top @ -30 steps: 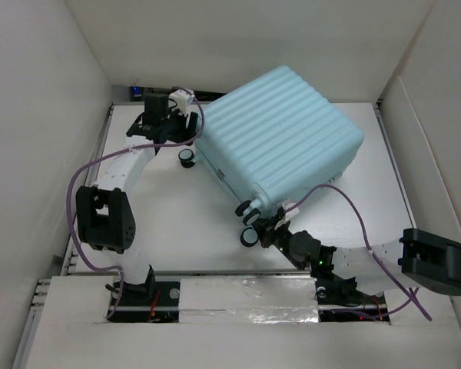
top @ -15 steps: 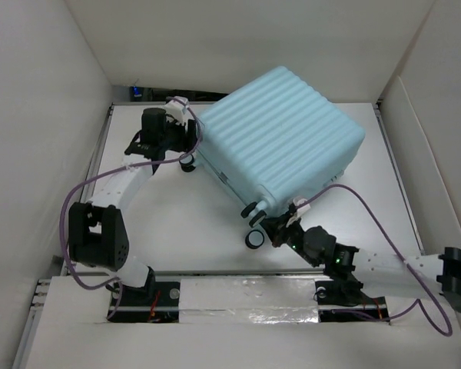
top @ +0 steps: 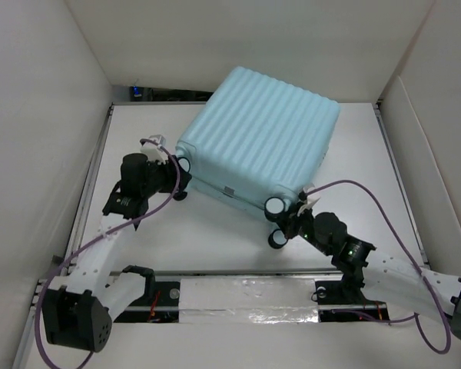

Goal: Pack the luggage

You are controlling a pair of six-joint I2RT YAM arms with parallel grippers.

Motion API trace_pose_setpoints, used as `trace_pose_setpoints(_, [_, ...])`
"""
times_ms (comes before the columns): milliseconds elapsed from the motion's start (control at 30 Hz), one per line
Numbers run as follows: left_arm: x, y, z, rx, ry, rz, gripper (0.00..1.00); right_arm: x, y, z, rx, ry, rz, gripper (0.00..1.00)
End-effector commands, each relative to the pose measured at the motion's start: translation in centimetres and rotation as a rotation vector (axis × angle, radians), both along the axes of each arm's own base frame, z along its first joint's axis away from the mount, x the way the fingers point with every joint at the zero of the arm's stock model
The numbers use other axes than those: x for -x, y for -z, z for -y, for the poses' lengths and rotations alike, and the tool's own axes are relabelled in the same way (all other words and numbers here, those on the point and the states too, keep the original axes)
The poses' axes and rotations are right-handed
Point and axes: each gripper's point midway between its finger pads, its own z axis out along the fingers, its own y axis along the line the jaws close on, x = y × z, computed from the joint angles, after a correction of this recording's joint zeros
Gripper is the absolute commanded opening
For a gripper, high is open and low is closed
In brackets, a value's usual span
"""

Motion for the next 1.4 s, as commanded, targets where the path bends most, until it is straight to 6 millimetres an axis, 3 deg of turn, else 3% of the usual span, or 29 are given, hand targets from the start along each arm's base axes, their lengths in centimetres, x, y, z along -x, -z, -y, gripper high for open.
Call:
trace_pose_setpoints(0, [4.8,-5.4,5.1,0.235,0.255,0.083,0.0,-3.7,-10.3,0.2,-0.228,0.103,0.203,0.0])
trace_pose_setpoints(167, [6.6,-6.2,5.8,0.306,0.309,0.116,0.0,-6.6,-10.7,3.3,-0.176,0.194,0.2,0.0])
trace_pose_setpoints(267, [7.2,-7.0,6.7,0.361,0.356,0.137,0.0,-6.3,-10.2,3.5,-0.215,0.18,0.193,0.0])
trace_pose_setpoints(367, [7.1,-7.8,7.3,0.398,0.374,0.16,0.0,-4.6,-8.4,1.0,-0.315,0.105,0.187,0.0])
trace_pose_setpoints(400, [7.2,-8.2,7.5,0.414,0.386,0.167,0.0,-2.7,-7.7,-1.5,-0.316,0.029,0.166,0.0])
trace_pose_setpoints(433, [7.1,-8.6,7.6,0.431,0.39,0.178,0.0,-3.0,-6.9,-1.9,-0.294,0.079,0.153,0.0])
trace_pose_setpoints(467, [6.9,-8.7,7.6,0.438,0.388,0.181,0.0,-3.3,-5.7,-3.6,-0.228,0.082,0.133,0.0])
trace_pose_setpoints(533, [6.7,-9.2,7.9,0.451,0.403,0.196,0.0,-2.4,-4.5,-5.6,-0.173,0.114,0.128,0.0])
trace_pose_setpoints(600, [7.0,-9.1,8.7,0.452,0.428,0.188,0.0,-3.0,-3.8,-6.8,-0.14,0.169,0.146,0.0])
trace_pose_setpoints(733, [8.2,-8.9,12.2,0.44,0.494,0.17,0.0,-4.6,-3.6,-6.0,-0.118,0.355,0.159,0.0])
trace_pose_setpoints(867, [8.7,-9.3,13.5,0.438,0.498,0.173,0.0,-5.9,-3.9,-4.3,-0.111,0.466,0.203,0.0])
trace_pose_setpoints(933, [8.7,-9.3,13.8,0.418,0.492,0.17,0.0,-5.9,-4.4,-4.0,-0.132,0.424,0.195,0.0])
trace_pose_setpoints(1000, [9.1,-9.3,14.1,0.421,0.517,0.163,0.0,-5.9,-3.6,-3.5,-0.121,0.4,0.153,0.0])
trace_pose_setpoints(1033, [9.2,-9.3,14.3,0.43,0.526,0.161,0.0,-5.3,-3.4,-4.2,-0.115,0.337,0.143,0.0])
trace_pose_setpoints(1100, [9.5,-9.2,14.7,0.443,0.555,0.143,0.24,-4.5,-2.6,-4.1,-0.116,0.301,0.109,0.0])
trace_pose_setpoints(1167, [10.2,-9.3,15.8,0.474,0.609,0.124,0.63,-3.7,-2.1,-4.5,-0.132,0.249,0.087,0.0])
trace_pose_setpoints(1233, [10.5,-9.1,17.2,0.449,0.627,0.104,0.68,-3.0,-1.2,-4.4,-0.127,0.213,0.066,0.0])
trace_pose_setpoints(1267, [11.7,-8.8,18.5,0.427,0.67,0.101,0.72,-2.7,-0.3,-4.2,-0.117,0.212,0.032,0.06])
trace_pose_setpoints(1300, [11.5,-8.5,19.1,0.409,0.654,0.099,0.73,-2.4,-0.2,-3.8,-0.128,0.216,0.014,0.28])
trace_pose_setpoints(1367, [12.2,-8.0,20.4,0.38,0.655,0.09,0.76,-1.8,0.4,-3.3,-0.131,0.212,-0.022,0.44])
